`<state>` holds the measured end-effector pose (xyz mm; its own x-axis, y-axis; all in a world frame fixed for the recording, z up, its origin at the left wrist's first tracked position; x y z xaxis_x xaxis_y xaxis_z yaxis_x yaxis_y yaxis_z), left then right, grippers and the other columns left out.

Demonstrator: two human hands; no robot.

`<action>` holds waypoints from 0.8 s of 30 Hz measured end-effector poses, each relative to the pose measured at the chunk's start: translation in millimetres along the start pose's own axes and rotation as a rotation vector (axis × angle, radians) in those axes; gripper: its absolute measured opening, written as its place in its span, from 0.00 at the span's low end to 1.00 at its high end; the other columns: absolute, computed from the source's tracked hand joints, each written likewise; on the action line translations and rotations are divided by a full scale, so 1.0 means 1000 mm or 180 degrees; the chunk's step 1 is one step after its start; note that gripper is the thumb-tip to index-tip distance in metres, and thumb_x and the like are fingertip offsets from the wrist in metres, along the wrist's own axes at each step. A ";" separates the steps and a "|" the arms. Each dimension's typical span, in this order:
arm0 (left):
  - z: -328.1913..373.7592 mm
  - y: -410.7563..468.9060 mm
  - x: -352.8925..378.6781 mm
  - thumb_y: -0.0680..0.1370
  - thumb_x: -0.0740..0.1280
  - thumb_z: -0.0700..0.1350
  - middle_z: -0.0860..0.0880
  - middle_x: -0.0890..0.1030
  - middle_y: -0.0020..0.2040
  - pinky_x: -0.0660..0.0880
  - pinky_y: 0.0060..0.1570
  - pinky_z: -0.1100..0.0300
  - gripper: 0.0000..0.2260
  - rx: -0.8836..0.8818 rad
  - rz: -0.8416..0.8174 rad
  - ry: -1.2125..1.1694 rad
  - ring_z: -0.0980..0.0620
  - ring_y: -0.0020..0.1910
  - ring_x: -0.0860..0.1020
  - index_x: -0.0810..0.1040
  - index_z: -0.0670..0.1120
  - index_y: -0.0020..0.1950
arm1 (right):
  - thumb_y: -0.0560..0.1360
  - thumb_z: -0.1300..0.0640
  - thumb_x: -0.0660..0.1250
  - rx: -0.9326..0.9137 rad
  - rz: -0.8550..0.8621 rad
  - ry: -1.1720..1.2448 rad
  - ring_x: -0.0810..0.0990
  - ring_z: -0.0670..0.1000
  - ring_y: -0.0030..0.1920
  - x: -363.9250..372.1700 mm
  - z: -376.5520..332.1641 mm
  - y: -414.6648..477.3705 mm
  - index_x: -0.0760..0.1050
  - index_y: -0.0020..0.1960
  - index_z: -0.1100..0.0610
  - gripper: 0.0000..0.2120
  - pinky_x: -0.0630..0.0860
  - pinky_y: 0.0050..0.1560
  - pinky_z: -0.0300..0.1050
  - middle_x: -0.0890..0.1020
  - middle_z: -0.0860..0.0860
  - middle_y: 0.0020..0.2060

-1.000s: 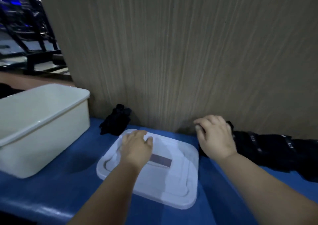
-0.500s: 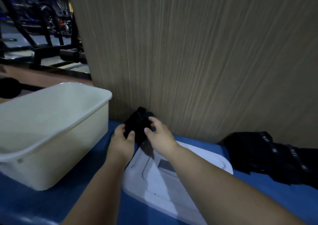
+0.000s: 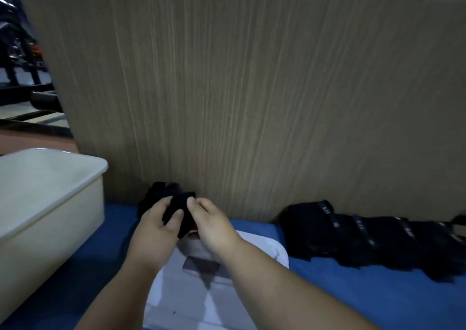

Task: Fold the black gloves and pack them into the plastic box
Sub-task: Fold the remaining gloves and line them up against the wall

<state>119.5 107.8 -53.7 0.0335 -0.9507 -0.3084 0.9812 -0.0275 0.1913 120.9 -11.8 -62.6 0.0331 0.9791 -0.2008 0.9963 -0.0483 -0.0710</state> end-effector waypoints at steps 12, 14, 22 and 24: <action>0.059 -0.082 0.116 0.77 0.67 0.45 0.57 0.81 0.55 0.75 0.54 0.64 0.16 0.0618 -0.1396 0.0551 0.60 0.52 0.80 0.77 0.61 0.61 | 0.77 0.55 0.66 0.0143 0.0528 0.0604 0.80 0.50 0.45 -0.133 0.038 -0.125 0.69 0.49 0.54 0.06 0.77 0.36 0.41 0.79 0.54 0.47; 0.072 -0.098 0.141 0.76 0.68 0.44 0.60 0.78 0.56 0.70 0.50 0.73 0.16 0.0808 -0.1621 0.0629 0.63 0.52 0.78 0.76 0.63 0.60 | 0.77 0.58 0.65 0.0145 0.0664 0.0668 0.80 0.49 0.43 -0.156 0.044 -0.149 0.69 0.54 0.52 0.07 0.77 0.35 0.41 0.79 0.53 0.48; 0.088 -0.151 0.185 0.71 0.75 0.47 0.52 0.77 0.45 0.72 0.40 0.68 0.10 0.0632 -0.1632 0.0587 0.59 0.33 0.74 0.76 0.58 0.45 | 0.78 0.61 0.63 0.0252 0.1049 0.0572 0.79 0.50 0.40 -0.220 0.068 -0.221 0.72 0.50 0.50 0.06 0.77 0.35 0.42 0.79 0.53 0.46; 0.084 -0.164 0.197 0.70 0.75 0.47 0.49 0.79 0.42 0.73 0.40 0.68 0.08 0.0428 -0.1929 0.0505 0.60 0.32 0.75 0.78 0.57 0.44 | 0.78 0.61 0.63 0.0321 0.1145 0.0591 0.78 0.50 0.39 -0.230 0.077 -0.232 0.71 0.49 0.51 0.05 0.78 0.36 0.44 0.78 0.53 0.43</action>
<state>-51.2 -101.1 -68.1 -0.4817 -0.6973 -0.5308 0.8028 -0.5940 0.0518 -124.0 -241.2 -74.8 0.4005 0.9149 -0.0514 0.9062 -0.4038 -0.1256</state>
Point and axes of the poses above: each hand's wrist, its own y-axis towards the middle knuckle, its own x-axis out of the palm, z = x × y, the point moved 6 cm from there along y, towards the middle knuckle
